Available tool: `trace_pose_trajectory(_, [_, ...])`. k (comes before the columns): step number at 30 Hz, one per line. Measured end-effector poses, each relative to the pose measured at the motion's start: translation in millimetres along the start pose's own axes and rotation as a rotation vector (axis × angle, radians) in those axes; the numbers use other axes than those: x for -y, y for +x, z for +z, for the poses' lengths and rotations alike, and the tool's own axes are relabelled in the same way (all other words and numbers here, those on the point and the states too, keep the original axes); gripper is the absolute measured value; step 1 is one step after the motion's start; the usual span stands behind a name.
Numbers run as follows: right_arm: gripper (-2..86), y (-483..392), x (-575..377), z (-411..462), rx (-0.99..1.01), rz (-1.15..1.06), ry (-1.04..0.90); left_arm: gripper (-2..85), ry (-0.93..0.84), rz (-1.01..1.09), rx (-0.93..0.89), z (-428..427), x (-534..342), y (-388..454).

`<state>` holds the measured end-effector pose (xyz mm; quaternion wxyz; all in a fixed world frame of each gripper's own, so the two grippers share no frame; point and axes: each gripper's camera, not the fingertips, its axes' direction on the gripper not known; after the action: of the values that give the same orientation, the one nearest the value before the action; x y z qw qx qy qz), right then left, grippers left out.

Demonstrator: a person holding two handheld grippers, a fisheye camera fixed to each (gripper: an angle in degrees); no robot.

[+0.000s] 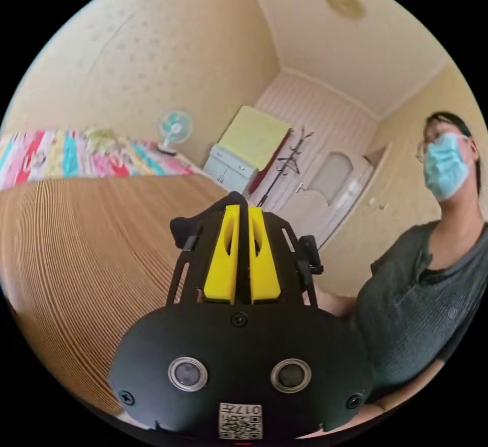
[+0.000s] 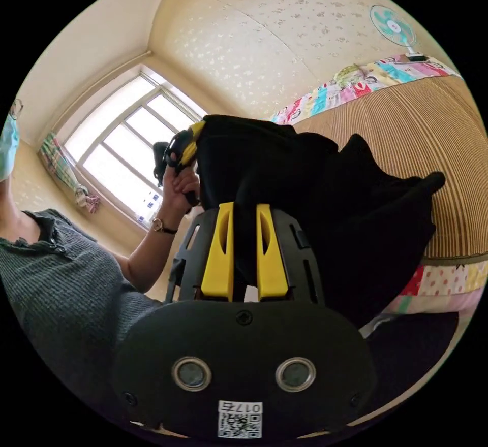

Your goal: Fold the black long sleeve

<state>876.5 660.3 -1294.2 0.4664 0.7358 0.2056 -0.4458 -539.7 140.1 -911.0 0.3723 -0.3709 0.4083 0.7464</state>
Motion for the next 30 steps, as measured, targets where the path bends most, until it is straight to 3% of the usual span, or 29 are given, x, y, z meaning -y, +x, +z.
trace_pose_trajectory(4, [4.9, -21, -2, -51, 0.245, -0.190, 0.054, 0.4, 0.155, 0.259, -0.333, -57, 41, 62])
trace_pose_trajectory(6, [5.3, -48, -7, -77, 0.122, -0.308, 0.073, 0.0, 0.316, 0.341, -0.567, -94, 55, 77])
trace_pose_trajectory(9, [8.0, -86, -17, -109, -0.090, -0.396, 0.126, -0.2, 0.483, 0.304, -0.758, -122, 66, 76])
trace_pose_trajectory(12, [10.7, -98, -24, -111, -0.131, -0.433, 0.097, -0.3, 0.511, 0.279, -0.747, -134, 73, 87])
trace_pose_trajectory(18, [16.8, -98, -43, -49, 0.116, -0.396, -0.104, -0.4, 0.622, 0.216, -0.836, -152, 77, 104])
trace_pose_trajectory(21, [17.4, -105, -57, -28, -0.067, -0.310, -0.056, -0.4, 0.654, 0.183, -0.875, -169, 84, 108])
trace_pose_trajectory(24, [17.2, -114, -69, -42, -0.204, -0.253, 0.150, -0.3, 0.671, 0.182, -0.918, -179, 91, 112])
trace_pose_trajectory(27, [15.4, -118, -63, -36, -0.131, -0.310, 0.113, -0.1, 0.678, 0.113, -0.948, -170, 96, 108])
trace_pose_trajectory(30, [5.1, -133, -49, -29, -0.071, -0.386, 0.046, -0.1, 0.661, 0.013, -0.930, -164, 101, 95])
